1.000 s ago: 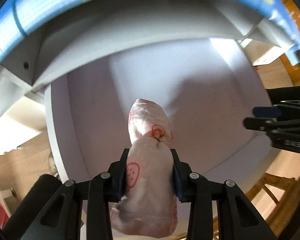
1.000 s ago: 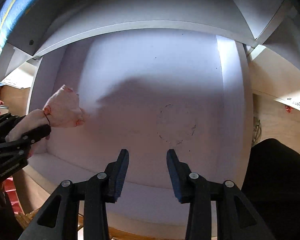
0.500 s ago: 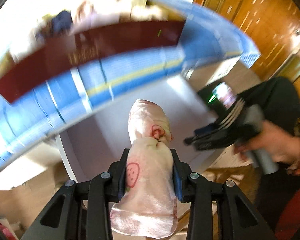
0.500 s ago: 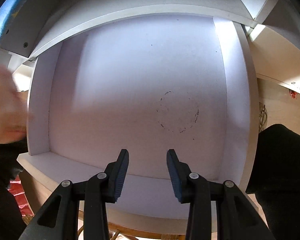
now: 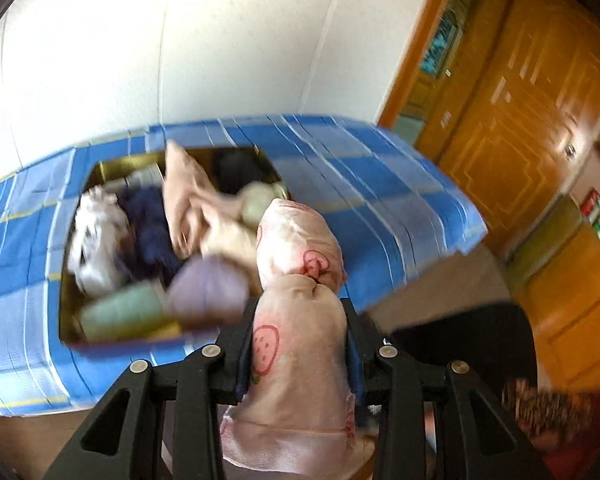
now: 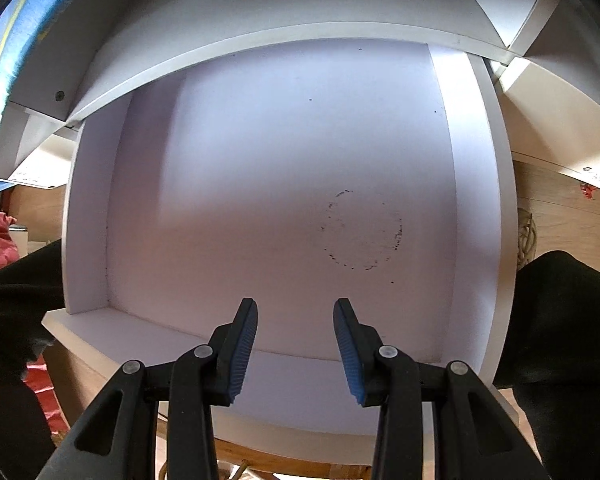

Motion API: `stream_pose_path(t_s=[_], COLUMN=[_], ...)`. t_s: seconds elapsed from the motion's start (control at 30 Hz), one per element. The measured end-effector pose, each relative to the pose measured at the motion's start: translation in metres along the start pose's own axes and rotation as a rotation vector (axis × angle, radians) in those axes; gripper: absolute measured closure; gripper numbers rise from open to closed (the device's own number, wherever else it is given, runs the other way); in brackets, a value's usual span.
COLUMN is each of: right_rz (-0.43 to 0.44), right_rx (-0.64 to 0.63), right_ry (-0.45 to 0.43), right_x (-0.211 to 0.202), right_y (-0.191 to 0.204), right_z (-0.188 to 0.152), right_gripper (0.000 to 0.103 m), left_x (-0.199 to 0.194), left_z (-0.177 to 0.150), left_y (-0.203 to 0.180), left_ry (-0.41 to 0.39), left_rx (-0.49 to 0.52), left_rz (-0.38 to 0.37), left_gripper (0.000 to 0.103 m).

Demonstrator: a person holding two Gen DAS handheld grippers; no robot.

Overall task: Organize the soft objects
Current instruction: 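Lift the pink-white rolled garment out of the drawer with the left gripper toward the tray, then lower the pink-white rolled garment into the gold tray and open the left gripper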

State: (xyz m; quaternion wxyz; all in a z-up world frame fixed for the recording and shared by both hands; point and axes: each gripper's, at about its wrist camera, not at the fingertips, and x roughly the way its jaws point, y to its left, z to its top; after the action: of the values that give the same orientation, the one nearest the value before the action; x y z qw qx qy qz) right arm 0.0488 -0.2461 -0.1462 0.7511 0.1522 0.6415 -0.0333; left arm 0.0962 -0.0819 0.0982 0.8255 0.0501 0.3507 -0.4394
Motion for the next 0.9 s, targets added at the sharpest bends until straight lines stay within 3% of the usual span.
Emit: stream_pose_path(t_s=[0.1, 0.2, 0.33, 0.5, 0.77, 0.9], right_rz=[0.017, 0.041, 0.08, 0.11, 0.141, 0.153], right_rx=[0.007, 0.02, 0.038, 0.05, 0.05, 0.038], right_ry=[0.0, 0.004, 0.008, 0.004, -0.016, -0.021], right_x=[-0.001, -0.001, -0.001, -0.005, -0.013, -0.015], right_y=[0.0, 0.0, -0.001, -0.002, 0.0, 0.003], right_z=[0.0, 0.0, 0.001, 0.001, 0.003, 0.001], right_gripper=[0.063, 0.063, 0.063, 0.063, 0.063, 0.063], left_x=[0.013, 0.033, 0.067, 0.116, 0.173, 0.188], left_z=[0.03, 0.059, 0.089, 0.118, 0.125, 0.12], left_y=[0.009, 0.027, 0.037, 0.05, 0.069, 0.071], left_ry=[-0.031, -0.055, -0.041, -0.01, 0.083, 0.139], left_rx=[-0.069, -0.217, -0.318, -0.391, -0.445, -0.411], left_rz=[0.03, 0.031, 0.079, 0.185, 0.325, 0.33], left_gripper=[0.065, 0.065, 0.065, 0.065, 0.065, 0.064])
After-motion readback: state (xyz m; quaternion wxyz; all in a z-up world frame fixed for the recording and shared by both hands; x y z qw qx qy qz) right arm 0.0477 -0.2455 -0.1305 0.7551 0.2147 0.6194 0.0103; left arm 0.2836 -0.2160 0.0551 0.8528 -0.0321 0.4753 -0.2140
